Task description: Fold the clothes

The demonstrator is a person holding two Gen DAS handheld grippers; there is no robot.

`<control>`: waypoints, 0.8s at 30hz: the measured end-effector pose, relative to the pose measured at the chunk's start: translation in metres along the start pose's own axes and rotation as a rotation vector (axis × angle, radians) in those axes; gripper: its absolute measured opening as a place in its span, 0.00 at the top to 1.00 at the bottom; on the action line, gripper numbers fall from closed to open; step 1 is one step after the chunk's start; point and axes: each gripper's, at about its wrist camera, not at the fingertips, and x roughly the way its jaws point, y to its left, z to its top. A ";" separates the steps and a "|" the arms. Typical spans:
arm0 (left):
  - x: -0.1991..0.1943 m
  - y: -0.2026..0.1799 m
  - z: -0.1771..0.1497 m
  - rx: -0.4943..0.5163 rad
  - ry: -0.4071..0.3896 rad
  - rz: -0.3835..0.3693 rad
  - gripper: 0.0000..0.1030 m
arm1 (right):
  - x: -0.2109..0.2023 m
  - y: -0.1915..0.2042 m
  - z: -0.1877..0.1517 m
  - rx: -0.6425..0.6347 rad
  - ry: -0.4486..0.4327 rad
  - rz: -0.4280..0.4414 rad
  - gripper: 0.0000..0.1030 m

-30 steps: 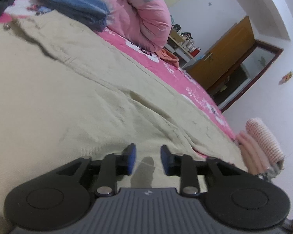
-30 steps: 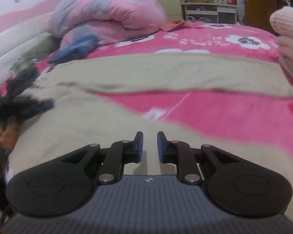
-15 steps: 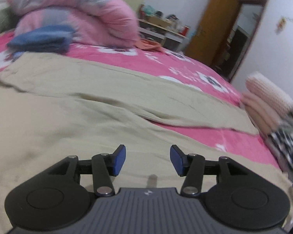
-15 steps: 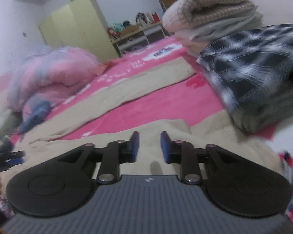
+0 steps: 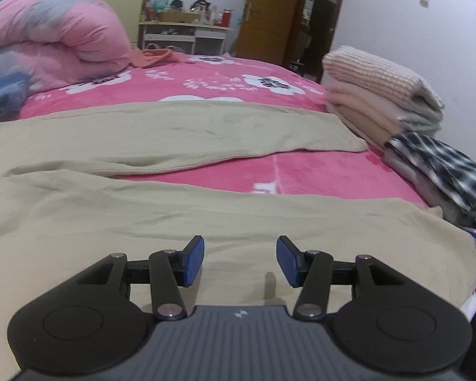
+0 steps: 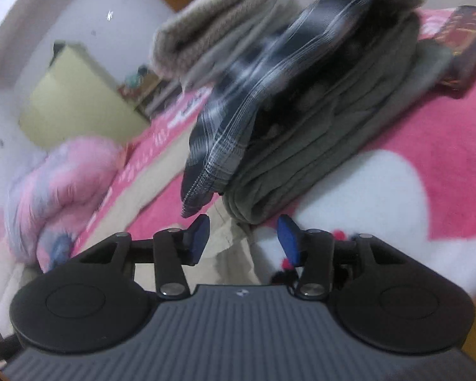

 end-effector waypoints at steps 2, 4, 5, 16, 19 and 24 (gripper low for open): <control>0.001 -0.004 0.000 0.009 0.003 -0.007 0.50 | 0.011 0.007 0.003 -0.046 0.043 -0.015 0.54; 0.001 -0.005 -0.001 0.014 0.005 -0.006 0.50 | 0.017 0.018 0.002 -0.105 0.079 -0.031 0.53; 0.002 -0.005 -0.001 0.013 0.007 -0.006 0.50 | 0.019 0.024 0.001 -0.137 0.096 -0.039 0.54; 0.003 0.004 -0.003 -0.020 0.025 0.007 0.50 | 0.006 0.092 -0.037 -0.585 0.021 -0.014 0.89; 0.003 0.006 -0.003 -0.032 0.031 0.009 0.50 | -0.008 0.131 -0.067 -0.906 -0.106 -0.100 0.89; 0.001 0.006 -0.004 -0.029 0.027 0.006 0.50 | -0.011 0.142 -0.063 -1.041 -0.232 -0.278 0.87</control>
